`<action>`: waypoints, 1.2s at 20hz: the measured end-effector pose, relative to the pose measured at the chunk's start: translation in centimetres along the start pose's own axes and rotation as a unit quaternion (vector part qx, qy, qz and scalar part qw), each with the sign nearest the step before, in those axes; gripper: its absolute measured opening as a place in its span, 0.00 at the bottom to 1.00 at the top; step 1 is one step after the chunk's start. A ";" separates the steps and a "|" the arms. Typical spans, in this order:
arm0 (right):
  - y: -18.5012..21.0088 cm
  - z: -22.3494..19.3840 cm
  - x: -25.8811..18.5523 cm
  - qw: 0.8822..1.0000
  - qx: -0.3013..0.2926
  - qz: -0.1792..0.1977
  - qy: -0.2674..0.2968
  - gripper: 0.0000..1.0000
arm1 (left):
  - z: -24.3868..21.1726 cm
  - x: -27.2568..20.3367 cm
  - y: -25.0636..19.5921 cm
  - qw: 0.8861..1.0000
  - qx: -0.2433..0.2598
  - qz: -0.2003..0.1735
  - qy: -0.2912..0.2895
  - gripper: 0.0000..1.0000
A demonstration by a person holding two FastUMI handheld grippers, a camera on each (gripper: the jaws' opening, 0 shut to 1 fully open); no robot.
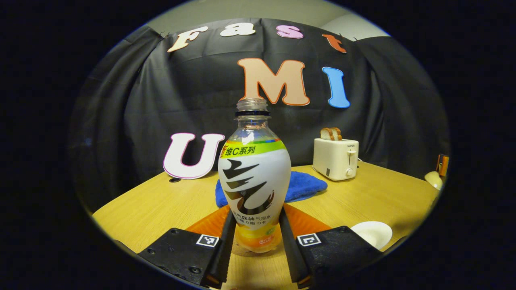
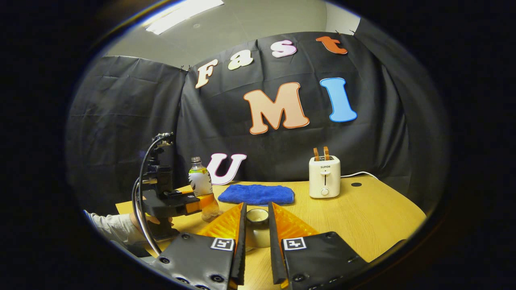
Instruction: Open the teacup lid with one hand, grasp the water bottle and pour water into the teacup with the other hand; after pouring, place the water bottle on the coaster and then close the teacup lid.
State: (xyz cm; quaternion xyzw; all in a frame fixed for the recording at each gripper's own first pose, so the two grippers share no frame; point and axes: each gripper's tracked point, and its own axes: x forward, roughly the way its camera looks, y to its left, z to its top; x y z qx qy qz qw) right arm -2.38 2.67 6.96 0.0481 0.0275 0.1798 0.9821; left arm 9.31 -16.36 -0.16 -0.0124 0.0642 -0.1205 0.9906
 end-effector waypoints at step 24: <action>0.0 -0.7 0.5 1.000 0.004 0.000 0.008 0.30 | -3.1 1.2 1.0 0.999 -0.019 0.016 0.038 0.80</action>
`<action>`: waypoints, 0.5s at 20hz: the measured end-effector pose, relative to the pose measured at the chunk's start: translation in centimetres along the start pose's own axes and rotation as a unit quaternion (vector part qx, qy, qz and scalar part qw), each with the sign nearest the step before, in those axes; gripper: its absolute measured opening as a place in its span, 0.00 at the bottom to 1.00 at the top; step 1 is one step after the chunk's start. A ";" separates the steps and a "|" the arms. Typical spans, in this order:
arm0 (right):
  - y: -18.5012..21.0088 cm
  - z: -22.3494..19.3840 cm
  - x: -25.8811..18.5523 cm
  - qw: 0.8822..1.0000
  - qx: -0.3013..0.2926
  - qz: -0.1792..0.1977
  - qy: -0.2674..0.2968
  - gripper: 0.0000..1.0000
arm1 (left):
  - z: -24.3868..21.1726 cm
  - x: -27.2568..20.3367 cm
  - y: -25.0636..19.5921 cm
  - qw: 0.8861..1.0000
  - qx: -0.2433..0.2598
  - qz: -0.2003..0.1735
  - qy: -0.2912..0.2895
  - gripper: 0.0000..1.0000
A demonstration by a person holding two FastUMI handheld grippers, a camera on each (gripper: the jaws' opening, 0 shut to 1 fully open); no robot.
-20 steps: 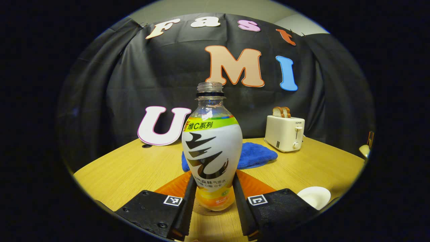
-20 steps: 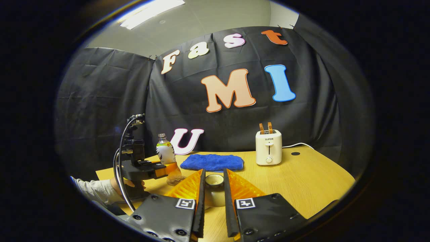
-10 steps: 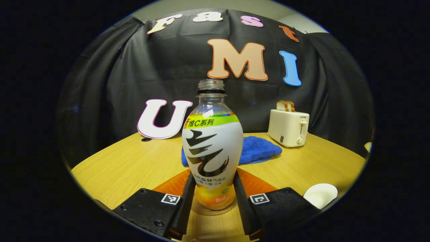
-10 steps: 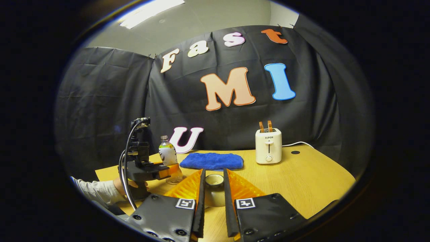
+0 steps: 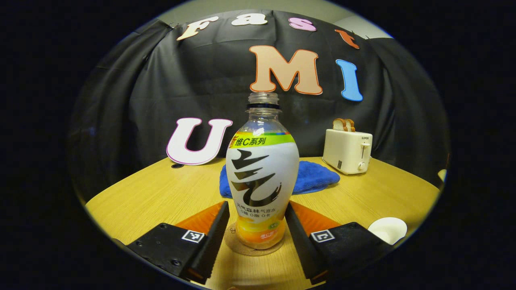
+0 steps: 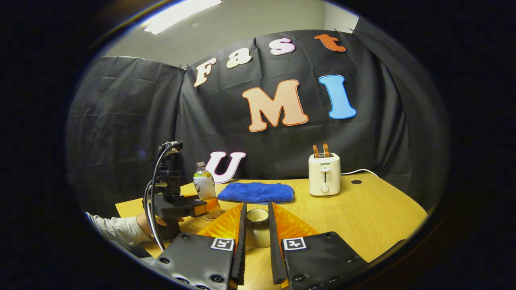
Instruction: Open the teacup lid with one hand, grasp the water bottle and pour water into the teacup with the other hand; after pouring, place the water bottle on the coaster and then close the teacup lid.
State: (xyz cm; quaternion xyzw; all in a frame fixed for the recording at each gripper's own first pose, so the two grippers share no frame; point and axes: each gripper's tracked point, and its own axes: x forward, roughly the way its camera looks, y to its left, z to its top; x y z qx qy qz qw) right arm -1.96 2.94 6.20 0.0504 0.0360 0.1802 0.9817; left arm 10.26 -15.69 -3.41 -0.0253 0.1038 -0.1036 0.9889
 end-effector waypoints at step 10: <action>3.9 -0.7 1.3 1.000 -0.008 0.021 -0.020 0.29 | 1.6 -4.6 2.0 0.998 0.027 0.015 -0.054 0.91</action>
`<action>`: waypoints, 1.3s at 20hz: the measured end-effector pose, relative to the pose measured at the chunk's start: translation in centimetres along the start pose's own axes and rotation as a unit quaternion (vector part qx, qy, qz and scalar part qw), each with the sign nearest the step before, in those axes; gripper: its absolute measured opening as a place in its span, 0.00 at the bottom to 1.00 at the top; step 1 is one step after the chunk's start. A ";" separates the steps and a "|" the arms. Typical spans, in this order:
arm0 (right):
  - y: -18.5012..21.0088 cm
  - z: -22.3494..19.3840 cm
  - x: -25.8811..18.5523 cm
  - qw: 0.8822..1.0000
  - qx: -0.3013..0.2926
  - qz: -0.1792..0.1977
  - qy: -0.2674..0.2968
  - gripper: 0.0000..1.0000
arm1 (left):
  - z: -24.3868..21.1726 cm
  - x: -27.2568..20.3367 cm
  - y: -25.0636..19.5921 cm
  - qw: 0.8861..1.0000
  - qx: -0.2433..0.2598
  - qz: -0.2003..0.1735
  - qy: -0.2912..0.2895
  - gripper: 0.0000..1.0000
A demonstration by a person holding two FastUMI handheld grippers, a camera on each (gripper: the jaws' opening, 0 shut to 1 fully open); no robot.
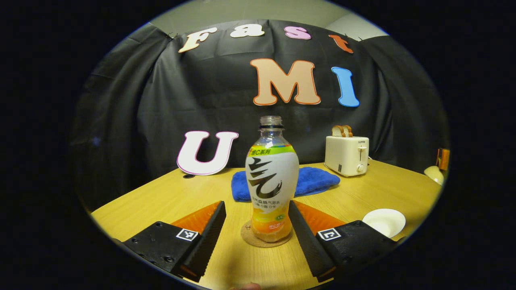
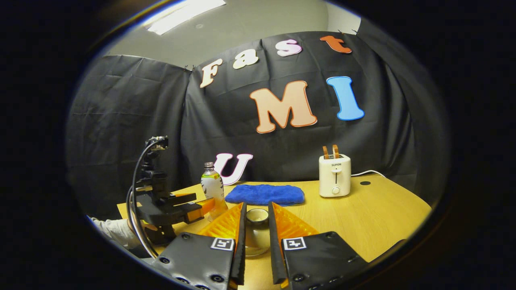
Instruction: Open the teacup lid with one hand, grasp the water bottle and pour water into the teacup with the other hand; after pouring, place the water bottle on the coaster and then close the teacup lid.
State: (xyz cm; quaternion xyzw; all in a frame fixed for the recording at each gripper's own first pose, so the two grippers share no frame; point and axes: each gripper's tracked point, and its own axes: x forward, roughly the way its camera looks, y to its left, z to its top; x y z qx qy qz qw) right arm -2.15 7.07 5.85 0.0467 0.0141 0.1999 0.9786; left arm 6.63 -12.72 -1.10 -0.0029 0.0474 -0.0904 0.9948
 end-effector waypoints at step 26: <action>2.3 -8.1 6.6 0.997 -0.018 -0.014 0.071 0.28 | -0.3 -5.8 4.2 0.999 0.008 0.016 -0.040 0.92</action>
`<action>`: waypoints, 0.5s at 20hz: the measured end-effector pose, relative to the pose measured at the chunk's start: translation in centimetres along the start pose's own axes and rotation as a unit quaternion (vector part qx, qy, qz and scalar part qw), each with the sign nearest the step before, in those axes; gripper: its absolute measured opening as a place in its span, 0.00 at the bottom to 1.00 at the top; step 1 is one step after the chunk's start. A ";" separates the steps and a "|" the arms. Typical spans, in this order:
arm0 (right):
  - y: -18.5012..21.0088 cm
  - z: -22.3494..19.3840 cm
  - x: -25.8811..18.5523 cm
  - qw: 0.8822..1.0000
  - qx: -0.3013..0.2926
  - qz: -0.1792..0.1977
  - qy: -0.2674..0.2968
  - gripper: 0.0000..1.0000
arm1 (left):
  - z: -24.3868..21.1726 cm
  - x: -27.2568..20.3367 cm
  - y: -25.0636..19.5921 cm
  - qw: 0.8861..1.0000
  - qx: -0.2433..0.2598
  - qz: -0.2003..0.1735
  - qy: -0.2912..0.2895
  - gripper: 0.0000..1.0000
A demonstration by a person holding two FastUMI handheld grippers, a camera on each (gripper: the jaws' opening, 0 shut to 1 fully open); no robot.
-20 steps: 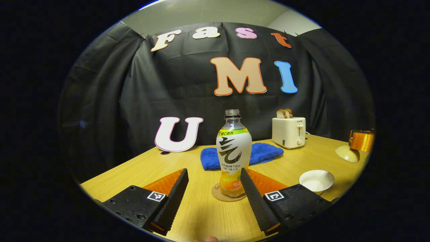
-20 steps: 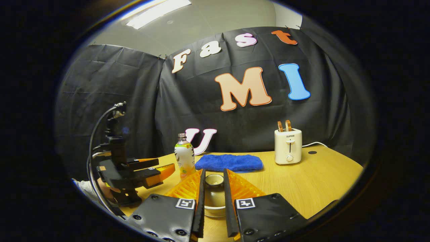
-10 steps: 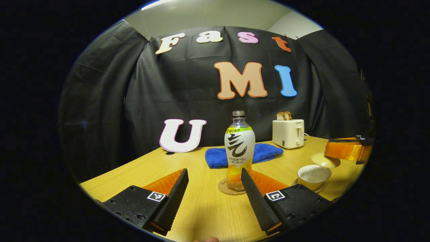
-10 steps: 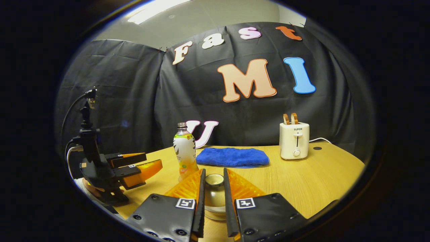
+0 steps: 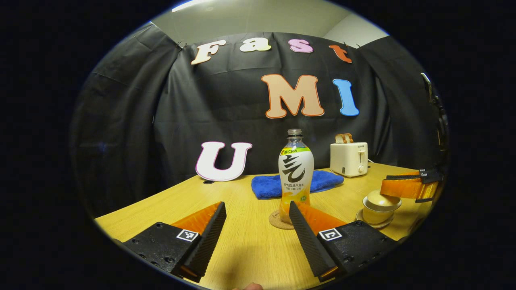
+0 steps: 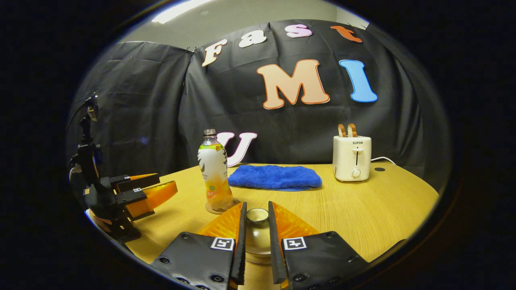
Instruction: Open the teacup lid with one hand, grasp the water bottle and pour water into the teacup with the other hand; after pouring, place the water bottle on the coaster and then close the teacup lid.
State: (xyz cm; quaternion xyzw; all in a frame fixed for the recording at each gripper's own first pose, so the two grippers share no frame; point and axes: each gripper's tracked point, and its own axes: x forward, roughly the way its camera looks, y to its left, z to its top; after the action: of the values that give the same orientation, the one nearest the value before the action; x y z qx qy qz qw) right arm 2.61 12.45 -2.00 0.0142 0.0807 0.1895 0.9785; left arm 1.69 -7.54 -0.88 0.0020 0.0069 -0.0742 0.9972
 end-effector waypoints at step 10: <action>-0.5 -0.8 0.0 1.000 -0.005 -0.010 0.006 0.35 | 0.1 0.0 -0.2 1.000 -0.002 -0.002 -0.004 0.92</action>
State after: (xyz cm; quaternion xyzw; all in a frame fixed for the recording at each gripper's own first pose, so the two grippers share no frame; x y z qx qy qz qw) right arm 2.67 12.03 -2.87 0.0072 0.0856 0.1804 0.9798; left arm 1.61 -7.76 -0.79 0.0002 0.0035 -0.0758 0.9971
